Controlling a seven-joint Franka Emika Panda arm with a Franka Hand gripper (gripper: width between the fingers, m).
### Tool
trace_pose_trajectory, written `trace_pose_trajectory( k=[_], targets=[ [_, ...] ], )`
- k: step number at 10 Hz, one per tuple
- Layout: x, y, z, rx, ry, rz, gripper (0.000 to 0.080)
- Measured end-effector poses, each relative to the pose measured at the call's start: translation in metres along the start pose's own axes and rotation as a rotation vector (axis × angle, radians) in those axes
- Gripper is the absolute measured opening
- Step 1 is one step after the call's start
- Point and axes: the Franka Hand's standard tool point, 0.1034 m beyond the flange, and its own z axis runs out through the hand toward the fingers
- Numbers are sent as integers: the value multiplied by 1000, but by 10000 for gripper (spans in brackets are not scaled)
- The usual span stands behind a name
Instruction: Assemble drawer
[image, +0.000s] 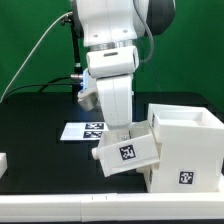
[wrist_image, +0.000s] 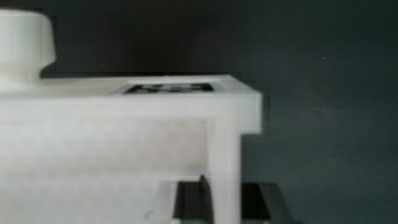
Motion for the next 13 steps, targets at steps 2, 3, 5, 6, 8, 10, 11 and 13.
trace_pose_trajectory(
  k=[2, 3, 5, 6, 8, 10, 11, 13],
  targets=[
    [-2, -3, 5, 7, 2, 7, 36],
    [-3, -4, 6, 8, 3, 11, 36],
    [-3, -5, 9, 11, 4, 30, 36],
    [-5, -5, 10, 13, 5, 51, 36],
    [-19, -9, 10, 26, -2, 90, 36],
    [-45, -14, 11, 24, -10, 94, 36],
    [-62, -20, 14, 20, -11, 87, 36],
    [-69, -23, 20, 32, -5, 108, 34]
  ],
)
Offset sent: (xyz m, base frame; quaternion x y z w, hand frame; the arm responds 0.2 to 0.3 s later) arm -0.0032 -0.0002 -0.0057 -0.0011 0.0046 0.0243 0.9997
